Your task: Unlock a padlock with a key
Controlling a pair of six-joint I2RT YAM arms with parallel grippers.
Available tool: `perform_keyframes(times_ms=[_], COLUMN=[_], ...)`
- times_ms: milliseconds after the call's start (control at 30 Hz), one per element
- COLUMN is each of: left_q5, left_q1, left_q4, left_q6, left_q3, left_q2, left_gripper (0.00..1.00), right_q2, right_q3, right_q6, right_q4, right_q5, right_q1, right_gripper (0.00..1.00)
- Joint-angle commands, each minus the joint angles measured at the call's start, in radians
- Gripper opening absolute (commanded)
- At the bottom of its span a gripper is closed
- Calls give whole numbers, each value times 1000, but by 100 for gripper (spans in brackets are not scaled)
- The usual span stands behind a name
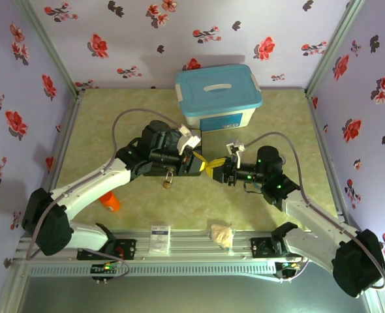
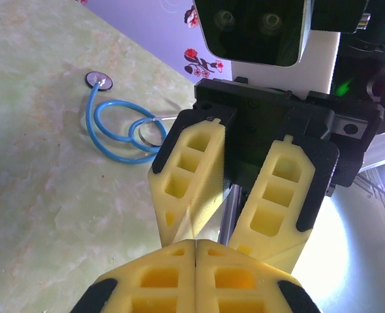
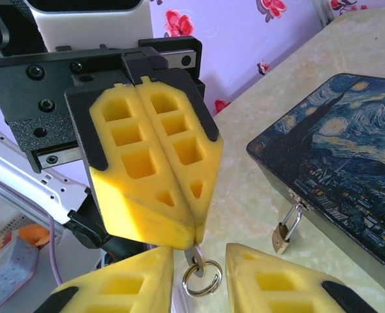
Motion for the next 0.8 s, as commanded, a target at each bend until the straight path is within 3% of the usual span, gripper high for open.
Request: perform_keyframes(times_ms=[0,200,300,433,767], left_q5=[30,30,30,32,43], left_q1=[-12,-10,-10,-9,-6], left_q4=[7,16,21,16,-9], left_q6=[7,-2,-2,2,20], left_q3=[26,26,29,33,33], left_q2=[1,-2,1,5,2], left_gripper=[0,0,0,0,0], right_q2=[-1,6,5,-6,-12], right_q3=[-17,-15,-19,-20,-20], right_q6=[3,4,6,2,-15], right_q4=[42,47,47,41,28], right_q5=[-21,-25,-18,-13,-3], right_q1=[13,16,18,19,19], right_gripper=[24,21,32,34,19])
